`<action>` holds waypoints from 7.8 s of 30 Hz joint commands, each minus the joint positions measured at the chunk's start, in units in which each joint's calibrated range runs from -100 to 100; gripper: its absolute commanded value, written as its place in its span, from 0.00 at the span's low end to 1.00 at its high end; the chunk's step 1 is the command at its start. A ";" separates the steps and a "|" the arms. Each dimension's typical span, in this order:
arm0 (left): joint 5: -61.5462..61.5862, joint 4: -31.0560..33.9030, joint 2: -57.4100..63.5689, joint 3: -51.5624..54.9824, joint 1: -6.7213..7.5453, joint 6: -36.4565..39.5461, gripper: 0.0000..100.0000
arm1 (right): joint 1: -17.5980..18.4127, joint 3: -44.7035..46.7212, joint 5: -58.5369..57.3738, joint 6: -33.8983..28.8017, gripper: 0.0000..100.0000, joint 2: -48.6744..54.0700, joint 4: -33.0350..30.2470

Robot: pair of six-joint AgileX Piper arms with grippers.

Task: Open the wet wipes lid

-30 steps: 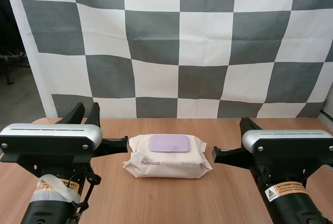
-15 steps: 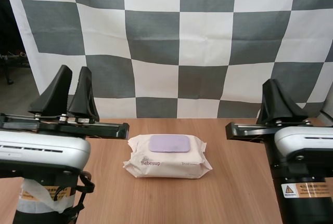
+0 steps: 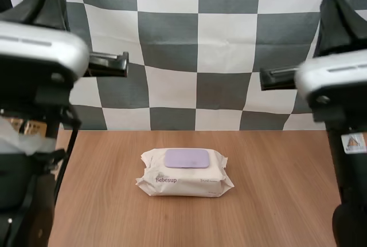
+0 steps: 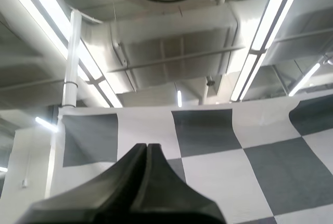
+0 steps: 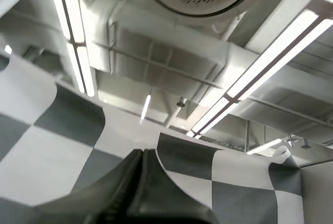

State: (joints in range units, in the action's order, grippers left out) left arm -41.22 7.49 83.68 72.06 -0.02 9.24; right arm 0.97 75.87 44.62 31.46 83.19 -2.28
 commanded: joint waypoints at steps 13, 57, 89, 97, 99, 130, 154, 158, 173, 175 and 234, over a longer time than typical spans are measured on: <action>98.17 10.88 -17.44 -33.82 -0.05 -19.81 0.00 | -0.88 -32.99 -97.00 6.63 0.00 -17.55 -11.73; 103.18 -32.34 -39.50 -11.76 -1.55 -45.27 0.00 | -0.88 -21.97 -102.90 20.81 0.00 -31.31 -15.11; 141.22 -56.95 -56.74 -3.52 -31.33 -91.94 0.00 | -0.88 -21.97 -97.76 20.91 0.00 -38.88 -12.49; 141.22 -59.59 -56.99 -0.55 -31.01 -95.27 0.14 | -0.88 -21.97 -99.34 20.91 0.00 -38.88 -12.37; 141.22 -60.35 -56.99 -0.55 -31.01 -95.27 0.25 | -0.88 -21.97 -99.34 20.91 0.00 -38.88 -12.37; 122.00 -63.45 -69.46 -0.55 -20.84 -94.34 0.67 | -0.88 -21.97 -99.49 21.01 0.00 -38.76 -12.37; 129.16 -72.66 -74.21 -0.55 -20.84 -102.62 0.67 | -0.88 -21.97 -99.49 21.01 0.00 -38.76 -12.37; 129.24 -72.79 -74.21 -0.55 -20.61 -102.62 0.67 | -0.88 -21.97 -99.44 21.01 0.00 -38.76 -12.23; 113.01 -72.80 -74.21 -0.55 -15.62 -102.62 0.67 | -0.88 -21.97 -98.74 21.01 0.00 -38.76 -12.01; 113.36 -72.94 -74.21 -0.55 -15.60 -102.62 0.67 | -0.88 -21.97 -98.74 21.01 0.00 -38.76 -12.01; 138.07 -68.99 -82.36 -0.69 -15.52 -102.62 0.00 | 13.13 -2.34 -85.80 46.11 0.19 -38.89 13.35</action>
State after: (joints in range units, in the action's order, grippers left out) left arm 96.77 -61.70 1.36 71.34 -15.57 -92.38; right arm 14.09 73.56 -43.78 77.62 44.42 10.45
